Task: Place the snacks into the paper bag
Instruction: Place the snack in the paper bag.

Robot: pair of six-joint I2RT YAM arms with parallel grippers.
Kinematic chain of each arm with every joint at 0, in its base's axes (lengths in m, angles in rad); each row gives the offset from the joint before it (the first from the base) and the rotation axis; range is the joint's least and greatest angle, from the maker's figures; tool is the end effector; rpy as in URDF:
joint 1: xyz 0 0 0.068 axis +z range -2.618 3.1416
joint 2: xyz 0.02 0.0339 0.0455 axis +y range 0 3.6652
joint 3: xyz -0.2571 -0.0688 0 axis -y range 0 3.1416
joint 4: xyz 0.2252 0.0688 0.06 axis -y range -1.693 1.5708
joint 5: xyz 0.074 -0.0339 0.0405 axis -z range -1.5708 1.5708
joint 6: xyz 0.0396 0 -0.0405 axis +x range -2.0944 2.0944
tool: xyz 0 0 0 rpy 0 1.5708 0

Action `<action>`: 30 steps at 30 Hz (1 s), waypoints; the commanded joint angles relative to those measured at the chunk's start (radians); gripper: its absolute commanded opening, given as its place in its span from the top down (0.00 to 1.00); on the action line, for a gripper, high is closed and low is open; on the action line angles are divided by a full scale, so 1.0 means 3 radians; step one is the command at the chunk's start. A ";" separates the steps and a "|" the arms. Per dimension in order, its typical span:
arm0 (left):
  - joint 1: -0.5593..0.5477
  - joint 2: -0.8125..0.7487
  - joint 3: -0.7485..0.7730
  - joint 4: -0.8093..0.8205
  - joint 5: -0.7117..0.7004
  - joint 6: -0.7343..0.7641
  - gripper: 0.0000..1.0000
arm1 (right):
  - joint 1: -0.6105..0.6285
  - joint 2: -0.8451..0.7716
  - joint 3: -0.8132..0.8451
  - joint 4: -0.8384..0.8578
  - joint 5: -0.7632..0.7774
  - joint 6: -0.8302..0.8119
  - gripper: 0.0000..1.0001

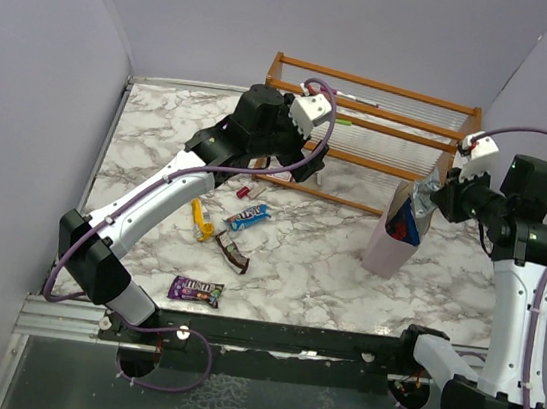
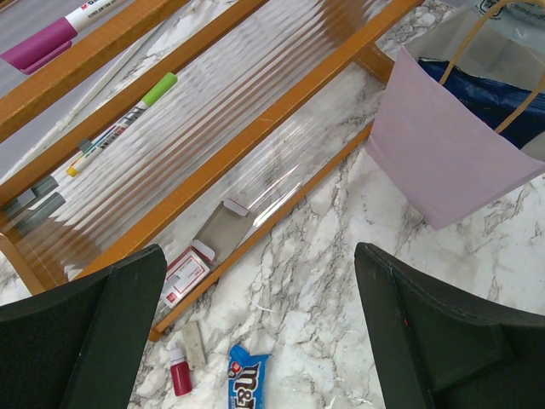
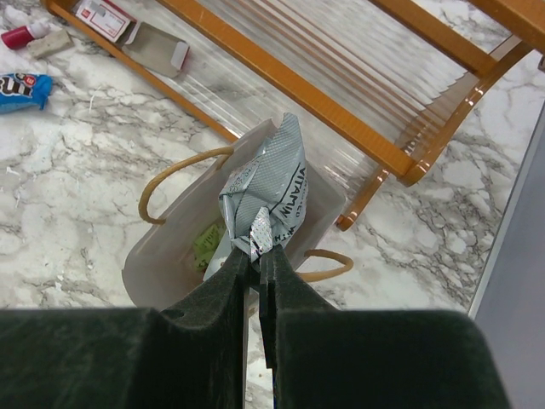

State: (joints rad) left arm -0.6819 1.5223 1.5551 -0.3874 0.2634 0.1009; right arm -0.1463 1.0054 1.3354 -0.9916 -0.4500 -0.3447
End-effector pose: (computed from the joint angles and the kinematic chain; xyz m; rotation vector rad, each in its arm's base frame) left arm 0.2543 -0.2197 0.3987 0.9137 1.7407 -0.6388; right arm 0.1632 -0.0066 0.3930 -0.4527 2.1176 0.2221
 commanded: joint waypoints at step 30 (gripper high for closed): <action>0.0003 -0.0001 0.0005 0.0008 -0.0097 0.0106 0.04 | 0.0266 0.0280 -0.0290 0.0047 0.0160 0.0255 0.87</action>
State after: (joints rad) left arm -0.6819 1.5242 1.5551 -0.3874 0.2588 0.1158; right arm -0.0780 1.0809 1.2514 -1.0260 -0.4473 -0.2890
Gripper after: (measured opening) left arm 0.960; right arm 0.106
